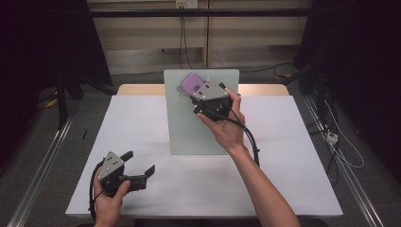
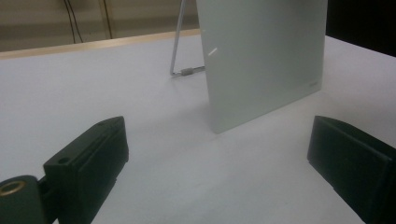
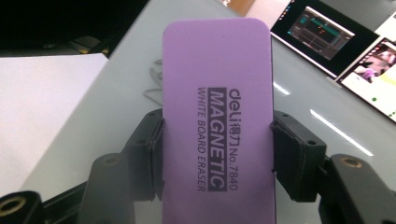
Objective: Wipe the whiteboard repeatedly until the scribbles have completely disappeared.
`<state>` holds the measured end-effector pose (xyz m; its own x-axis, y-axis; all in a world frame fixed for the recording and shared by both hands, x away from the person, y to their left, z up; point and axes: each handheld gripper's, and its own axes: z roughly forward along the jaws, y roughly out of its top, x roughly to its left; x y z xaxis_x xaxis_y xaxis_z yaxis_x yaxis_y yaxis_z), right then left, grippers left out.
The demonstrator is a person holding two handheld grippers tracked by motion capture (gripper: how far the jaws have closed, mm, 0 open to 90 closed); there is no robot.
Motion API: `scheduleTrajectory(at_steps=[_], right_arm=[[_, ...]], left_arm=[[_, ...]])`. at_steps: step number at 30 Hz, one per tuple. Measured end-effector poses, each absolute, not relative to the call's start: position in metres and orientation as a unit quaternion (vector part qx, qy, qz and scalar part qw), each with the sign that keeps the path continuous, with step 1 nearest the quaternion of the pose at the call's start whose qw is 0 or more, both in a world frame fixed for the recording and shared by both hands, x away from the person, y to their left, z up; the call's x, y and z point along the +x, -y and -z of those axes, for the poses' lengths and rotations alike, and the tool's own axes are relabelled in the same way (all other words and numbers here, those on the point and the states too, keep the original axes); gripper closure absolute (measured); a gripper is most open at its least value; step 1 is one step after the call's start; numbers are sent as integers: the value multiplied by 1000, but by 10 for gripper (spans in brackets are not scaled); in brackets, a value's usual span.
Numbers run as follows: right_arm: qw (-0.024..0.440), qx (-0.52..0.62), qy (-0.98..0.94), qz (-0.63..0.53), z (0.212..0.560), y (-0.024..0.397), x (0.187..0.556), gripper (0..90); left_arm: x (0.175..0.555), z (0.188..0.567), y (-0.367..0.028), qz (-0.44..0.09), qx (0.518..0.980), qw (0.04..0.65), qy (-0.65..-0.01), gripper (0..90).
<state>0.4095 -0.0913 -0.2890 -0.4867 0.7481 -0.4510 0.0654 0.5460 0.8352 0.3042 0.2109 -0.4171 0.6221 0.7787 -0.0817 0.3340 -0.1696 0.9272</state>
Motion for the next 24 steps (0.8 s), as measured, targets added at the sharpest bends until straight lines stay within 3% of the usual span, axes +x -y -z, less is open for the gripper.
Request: scheduleTrajectory(at_steps=[12, 16, 24], right_arm=[[412, 231, -798, -374, 321, 52, 401, 417], [402, 230, -800, -381, 319, 55, 402, 417], [431, 252, -773, -391, 293, 76, 409, 417]], left_arm=[[304, 417, -212, -213, 732, 523, -380, 51], [304, 417, -212, -214, 732, 523, -381, 51], [304, 417, -215, -216, 730, 523, -383, 51]])
